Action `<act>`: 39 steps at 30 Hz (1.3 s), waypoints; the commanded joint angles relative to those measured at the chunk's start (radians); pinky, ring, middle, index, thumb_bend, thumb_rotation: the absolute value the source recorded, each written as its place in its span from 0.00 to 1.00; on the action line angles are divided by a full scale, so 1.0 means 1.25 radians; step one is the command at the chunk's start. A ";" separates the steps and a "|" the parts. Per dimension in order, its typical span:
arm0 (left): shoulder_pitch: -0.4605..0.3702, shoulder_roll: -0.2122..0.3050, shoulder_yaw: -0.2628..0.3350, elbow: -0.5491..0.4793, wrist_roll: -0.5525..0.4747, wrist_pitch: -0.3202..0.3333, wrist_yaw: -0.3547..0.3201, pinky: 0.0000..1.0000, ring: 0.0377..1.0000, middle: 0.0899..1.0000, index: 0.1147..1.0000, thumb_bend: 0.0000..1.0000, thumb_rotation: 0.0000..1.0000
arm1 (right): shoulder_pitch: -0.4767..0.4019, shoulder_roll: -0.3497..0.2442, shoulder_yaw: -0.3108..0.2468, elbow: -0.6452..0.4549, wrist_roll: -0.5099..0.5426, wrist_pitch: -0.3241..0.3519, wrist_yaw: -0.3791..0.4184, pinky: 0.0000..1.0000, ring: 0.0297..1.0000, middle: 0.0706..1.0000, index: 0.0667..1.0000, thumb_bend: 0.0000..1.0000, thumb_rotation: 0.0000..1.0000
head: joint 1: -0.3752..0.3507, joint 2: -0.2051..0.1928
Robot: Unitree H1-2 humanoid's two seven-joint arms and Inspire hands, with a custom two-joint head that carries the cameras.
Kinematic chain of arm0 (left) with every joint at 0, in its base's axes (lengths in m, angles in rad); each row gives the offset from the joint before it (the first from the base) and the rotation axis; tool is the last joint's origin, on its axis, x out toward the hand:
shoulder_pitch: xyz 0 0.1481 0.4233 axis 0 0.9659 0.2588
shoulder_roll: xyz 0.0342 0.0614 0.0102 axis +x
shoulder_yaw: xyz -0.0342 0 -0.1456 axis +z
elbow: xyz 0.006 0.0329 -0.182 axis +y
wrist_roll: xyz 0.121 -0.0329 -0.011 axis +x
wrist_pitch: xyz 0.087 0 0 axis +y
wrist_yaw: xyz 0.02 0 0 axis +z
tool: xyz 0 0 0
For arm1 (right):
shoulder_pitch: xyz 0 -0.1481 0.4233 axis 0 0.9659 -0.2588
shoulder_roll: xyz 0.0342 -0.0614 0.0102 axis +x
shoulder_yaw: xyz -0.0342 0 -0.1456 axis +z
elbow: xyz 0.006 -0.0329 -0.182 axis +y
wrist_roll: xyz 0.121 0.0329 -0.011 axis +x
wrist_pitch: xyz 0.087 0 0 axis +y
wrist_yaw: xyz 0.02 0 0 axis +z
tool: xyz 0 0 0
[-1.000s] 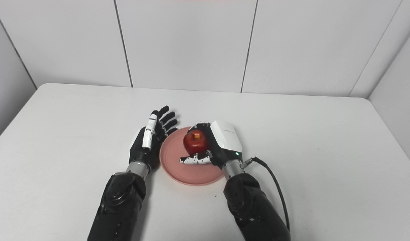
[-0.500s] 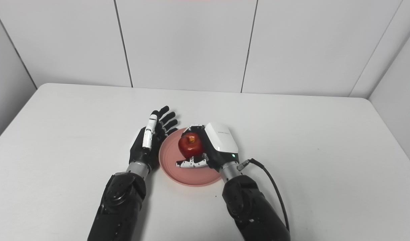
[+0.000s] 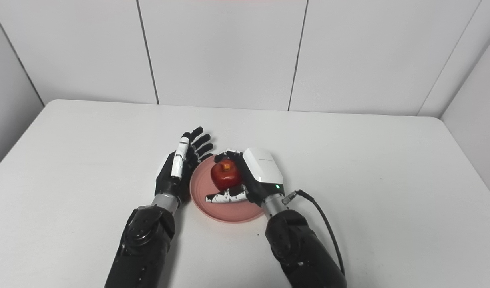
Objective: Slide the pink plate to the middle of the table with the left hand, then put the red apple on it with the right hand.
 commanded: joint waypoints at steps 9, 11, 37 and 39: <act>0.001 -0.004 -0.003 -0.005 0.013 0.000 0.005 0.83 0.86 0.86 0.85 0.37 1.00 | -0.014 -0.004 -0.007 -0.044 -0.013 0.040 0.061 0.65 0.72 0.74 0.75 1.00 0.45 | 0.000 0.000; 0.001 -0.004 -0.003 -0.005 0.012 0.001 0.005 0.84 0.86 0.86 0.85 0.37 1.00 | -0.014 -0.005 -0.007 -0.051 -0.016 0.050 0.071 0.68 0.75 0.76 0.77 1.00 0.47 | 0.000 0.000; -0.001 -0.006 0.006 0.001 0.008 -0.002 0.006 0.83 0.86 0.85 0.83 0.36 1.00 | 0.026 -0.027 -0.061 -0.184 0.006 0.026 0.095 0.80 0.83 0.85 0.87 1.00 0.58 | -0.006 -0.003; -0.002 -0.007 0.008 0.002 0.007 -0.001 0.007 0.83 0.85 0.85 0.84 0.36 1.00 | 0.028 -0.027 -0.071 -0.202 0.012 0.032 0.099 0.79 0.83 0.84 0.86 1.00 0.60 | -0.007 -0.003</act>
